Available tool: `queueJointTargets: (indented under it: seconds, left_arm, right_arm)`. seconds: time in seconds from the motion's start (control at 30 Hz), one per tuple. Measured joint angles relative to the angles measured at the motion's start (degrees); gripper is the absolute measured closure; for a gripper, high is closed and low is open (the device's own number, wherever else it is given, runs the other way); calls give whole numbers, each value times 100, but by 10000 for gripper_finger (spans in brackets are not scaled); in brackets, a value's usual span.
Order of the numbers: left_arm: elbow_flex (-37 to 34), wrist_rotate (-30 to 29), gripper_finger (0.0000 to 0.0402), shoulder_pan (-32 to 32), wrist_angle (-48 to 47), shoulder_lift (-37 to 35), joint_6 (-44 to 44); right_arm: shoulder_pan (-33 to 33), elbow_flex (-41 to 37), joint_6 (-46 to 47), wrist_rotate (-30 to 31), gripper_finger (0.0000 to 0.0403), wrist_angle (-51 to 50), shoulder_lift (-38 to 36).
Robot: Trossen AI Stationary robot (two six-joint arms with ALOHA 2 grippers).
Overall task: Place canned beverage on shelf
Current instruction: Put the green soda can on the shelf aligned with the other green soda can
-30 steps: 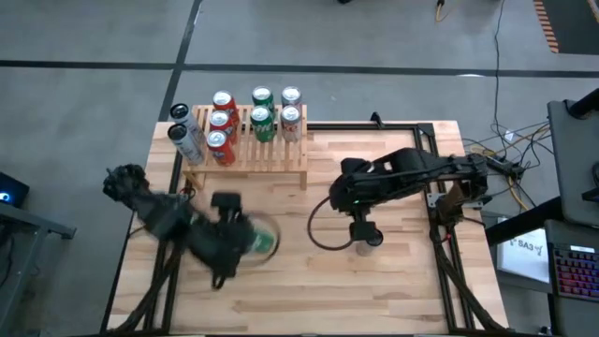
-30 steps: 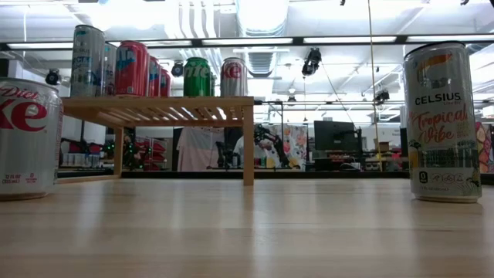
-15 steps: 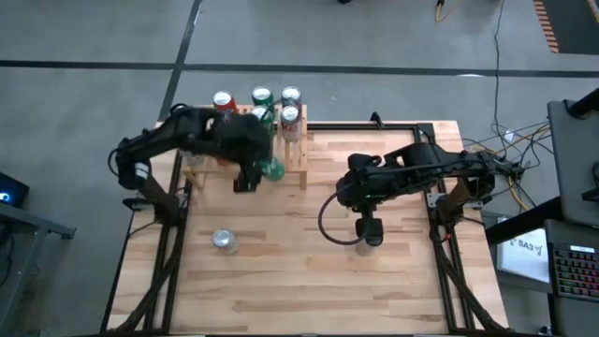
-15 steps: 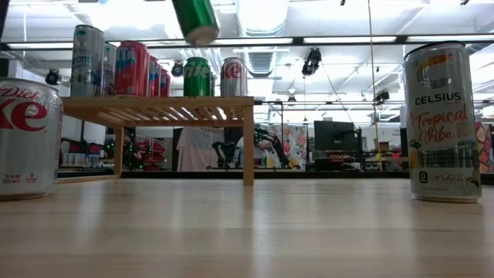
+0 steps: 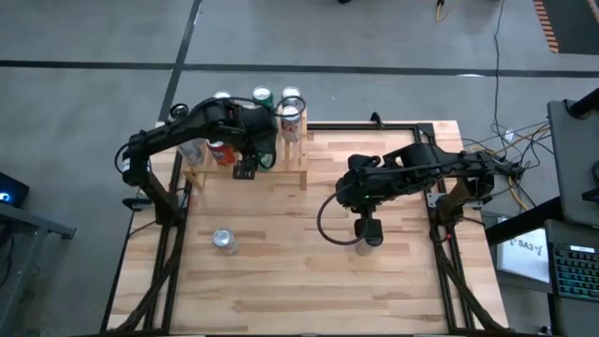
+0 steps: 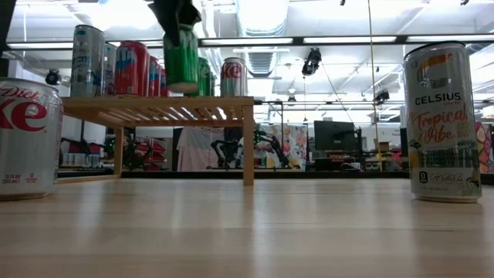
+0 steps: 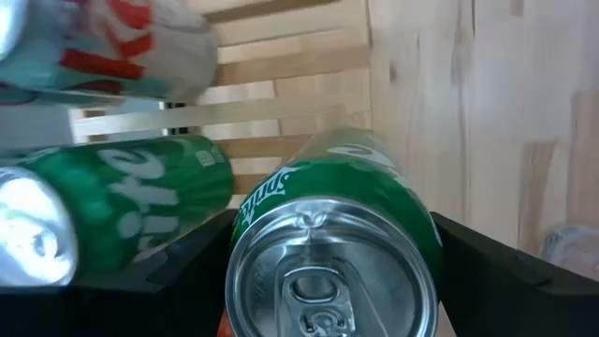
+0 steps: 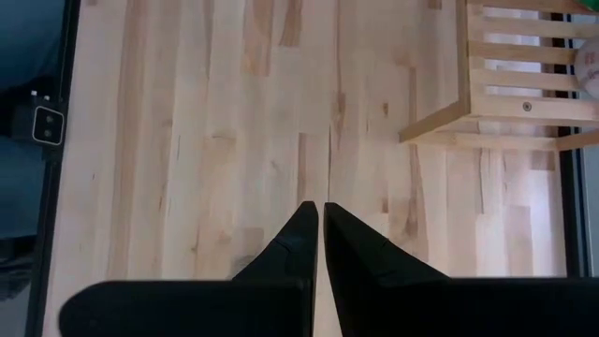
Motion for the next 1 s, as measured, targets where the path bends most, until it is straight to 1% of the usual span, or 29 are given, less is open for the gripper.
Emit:
queueJointTargets:
  seconds: [0.1, 0.23, 0.5, 0.57, 0.67, 0.77, 1.0]
  left_arm:
    - [-205, -236, 114, -4, 57, 0, 58]
    - [-405, -354, 114, 4, 197, -10, 175]
    - [-376, -376, 114, 7, 369, 34, 319]
    - [-345, -468, 105, 7, 355, 47, 326]
    - [-304, -564, 77, 7, 374, 52, 324]
    - [-292, -609, 66, 7, 387, 52, 298]
    - [-298, -612, 86, 4, 453, 48, 304]
  right_arm:
    - [0, 0, 4, 2, 390, 0, 0]
    - [0, 0, 3, 2, 390, 5, 0]
    - [0, 0, 87, 4, 390, 7, 0]
    - [0, 0, 92, 6, 390, 7, 0]
    - [0, 0, 96, 7, 390, 7, 1]
    - [0, 0, 91, 9, 390, 9, 2]
    - [0, 0, 95, 15, 390, 9, 2]
